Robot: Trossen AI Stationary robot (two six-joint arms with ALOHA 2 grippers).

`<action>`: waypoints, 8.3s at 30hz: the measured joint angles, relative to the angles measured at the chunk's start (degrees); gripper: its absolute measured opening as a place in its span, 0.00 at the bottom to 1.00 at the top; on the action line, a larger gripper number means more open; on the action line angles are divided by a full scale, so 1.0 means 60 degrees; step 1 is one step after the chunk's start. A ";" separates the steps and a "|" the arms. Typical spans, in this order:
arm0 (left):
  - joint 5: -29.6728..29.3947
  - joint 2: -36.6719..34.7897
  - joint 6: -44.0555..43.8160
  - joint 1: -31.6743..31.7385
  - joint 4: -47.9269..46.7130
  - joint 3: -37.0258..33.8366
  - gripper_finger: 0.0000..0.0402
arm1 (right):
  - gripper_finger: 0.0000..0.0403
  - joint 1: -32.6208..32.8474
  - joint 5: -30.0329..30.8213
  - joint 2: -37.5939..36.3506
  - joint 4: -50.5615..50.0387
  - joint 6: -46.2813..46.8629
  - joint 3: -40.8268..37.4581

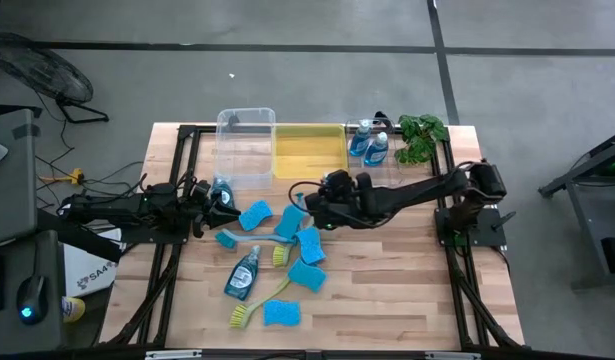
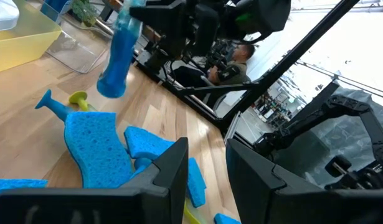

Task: Pick & Place Kitchen Sink Supplies
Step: Put the blue dishwasher liquid into the transparent bin, then put the blue sponge into the yellow bin

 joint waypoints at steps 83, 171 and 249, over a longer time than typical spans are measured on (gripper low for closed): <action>0.0000 0.0002 0.0000 0.0000 0.0000 0.0000 0.26 | 0.33 -0.3095 0.0655 -0.4047 0.7463 -0.4081 -0.7242; -0.0364 0.0003 0.0002 0.0002 -0.0062 0.0000 0.26 | 0.63 -0.1209 -0.1355 -0.7891 0.2963 -0.4841 -0.6535; -0.0393 0.0003 0.0000 0.0002 -0.0068 0.0000 0.26 | 0.61 0.0060 -0.8326 0.0615 0.6080 0.2185 -0.3355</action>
